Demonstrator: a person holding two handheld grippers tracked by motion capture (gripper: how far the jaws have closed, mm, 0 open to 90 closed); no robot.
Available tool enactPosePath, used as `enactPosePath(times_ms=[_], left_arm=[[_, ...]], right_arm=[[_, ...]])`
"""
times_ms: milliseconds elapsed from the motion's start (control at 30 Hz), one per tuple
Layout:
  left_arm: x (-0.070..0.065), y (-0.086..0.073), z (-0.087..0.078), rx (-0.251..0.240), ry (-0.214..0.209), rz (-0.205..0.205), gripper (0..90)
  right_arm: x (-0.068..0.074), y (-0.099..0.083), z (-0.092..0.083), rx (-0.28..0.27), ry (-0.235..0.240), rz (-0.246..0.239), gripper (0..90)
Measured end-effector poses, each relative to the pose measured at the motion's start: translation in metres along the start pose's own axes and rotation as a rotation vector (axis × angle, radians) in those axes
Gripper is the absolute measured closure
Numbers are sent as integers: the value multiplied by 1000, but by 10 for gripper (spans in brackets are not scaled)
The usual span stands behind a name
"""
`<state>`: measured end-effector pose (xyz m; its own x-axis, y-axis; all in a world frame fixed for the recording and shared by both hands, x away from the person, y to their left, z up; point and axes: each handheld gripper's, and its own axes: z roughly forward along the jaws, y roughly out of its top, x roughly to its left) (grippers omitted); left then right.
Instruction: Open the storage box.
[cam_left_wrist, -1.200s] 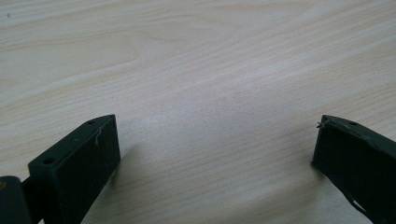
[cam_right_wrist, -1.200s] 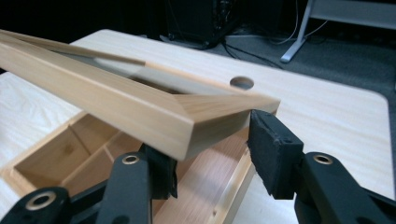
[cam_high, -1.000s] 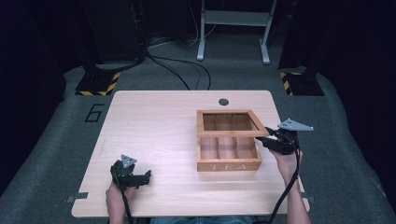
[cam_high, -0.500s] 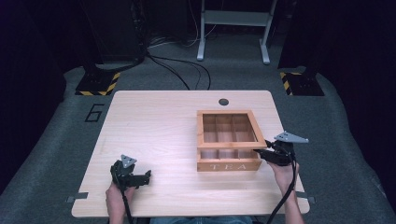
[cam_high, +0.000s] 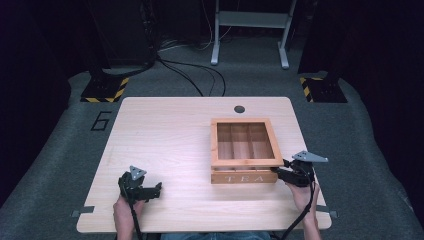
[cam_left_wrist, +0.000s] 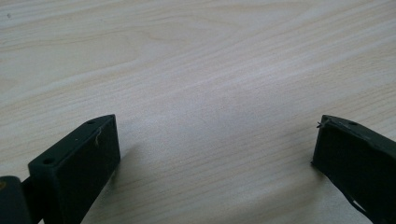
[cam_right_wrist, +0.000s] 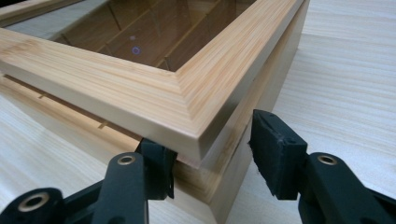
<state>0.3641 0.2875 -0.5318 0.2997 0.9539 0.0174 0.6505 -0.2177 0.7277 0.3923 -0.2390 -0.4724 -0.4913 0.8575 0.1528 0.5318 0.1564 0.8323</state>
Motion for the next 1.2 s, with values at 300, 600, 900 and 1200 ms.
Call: enactPosePath(times_ms=[300, 600, 900, 1200], left_arm=[[0, 0, 0, -1, 0, 1, 4], [0, 0, -1, 5, 0, 10, 4], [0, 0, -1, 5, 0, 9, 4], [0, 0, 0, -1, 0, 1, 4]], right_arm=[[3, -5, -11, -10, 0, 8, 496], [5, -16, -17, 28, -5, 14, 474], [-1, -35, -20, 73, -22, 21, 222], [-13, -65, -14, 161, -134, -2, 128]])
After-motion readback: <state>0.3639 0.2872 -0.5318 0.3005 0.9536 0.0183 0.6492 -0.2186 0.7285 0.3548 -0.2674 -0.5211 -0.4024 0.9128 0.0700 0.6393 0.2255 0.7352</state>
